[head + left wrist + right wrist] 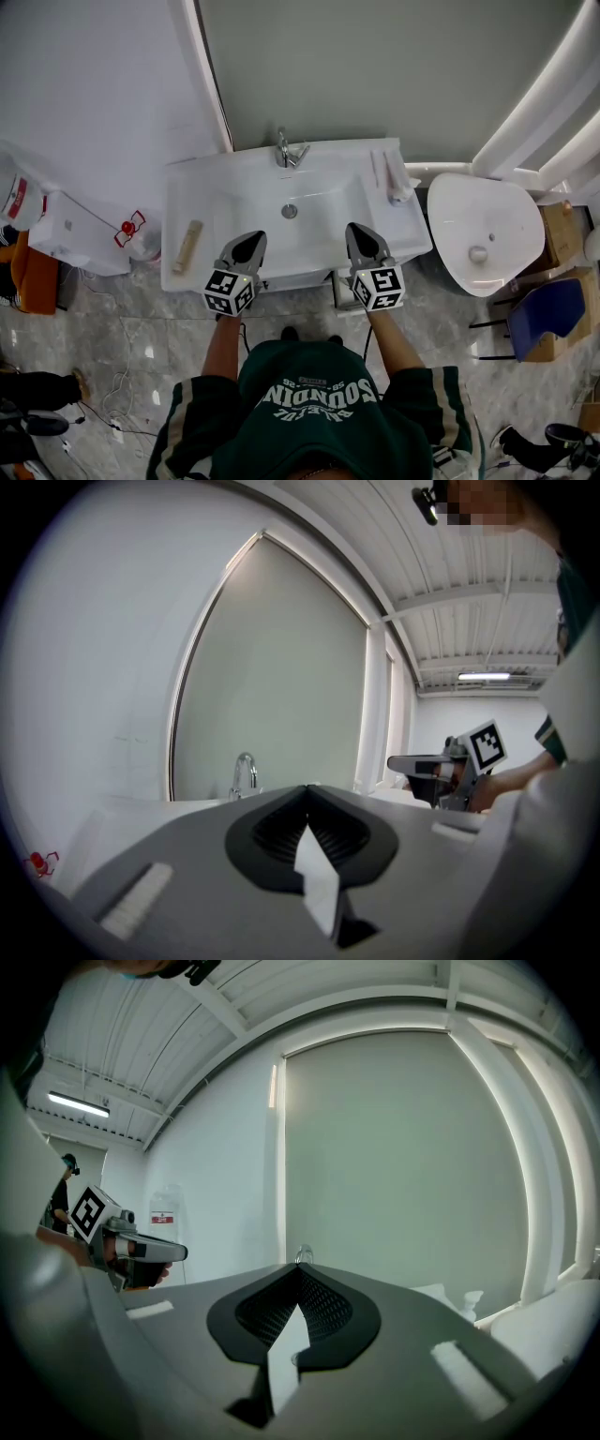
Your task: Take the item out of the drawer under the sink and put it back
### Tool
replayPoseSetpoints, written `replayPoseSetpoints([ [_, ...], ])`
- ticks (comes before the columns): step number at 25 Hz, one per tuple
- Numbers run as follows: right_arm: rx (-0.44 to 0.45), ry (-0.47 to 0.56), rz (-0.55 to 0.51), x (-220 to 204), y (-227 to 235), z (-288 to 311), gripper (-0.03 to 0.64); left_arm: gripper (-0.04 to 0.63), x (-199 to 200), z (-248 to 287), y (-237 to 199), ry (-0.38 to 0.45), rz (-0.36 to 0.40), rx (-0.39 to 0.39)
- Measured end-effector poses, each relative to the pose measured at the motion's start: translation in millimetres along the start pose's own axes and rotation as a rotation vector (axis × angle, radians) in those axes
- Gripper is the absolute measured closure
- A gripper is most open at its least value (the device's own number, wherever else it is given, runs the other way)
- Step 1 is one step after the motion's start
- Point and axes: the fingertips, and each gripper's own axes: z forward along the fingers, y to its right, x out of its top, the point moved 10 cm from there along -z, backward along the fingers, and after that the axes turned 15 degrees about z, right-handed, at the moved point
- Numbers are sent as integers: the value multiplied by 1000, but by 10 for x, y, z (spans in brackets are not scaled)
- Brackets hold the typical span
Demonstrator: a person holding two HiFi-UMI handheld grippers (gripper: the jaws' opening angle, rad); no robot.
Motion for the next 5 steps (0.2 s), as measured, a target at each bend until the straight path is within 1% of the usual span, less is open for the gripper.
replayPoseSetpoints([
  [5, 4, -4, 4, -24, -56, 4, 615, 546, -15, -47, -16, -6, 0, -1],
])
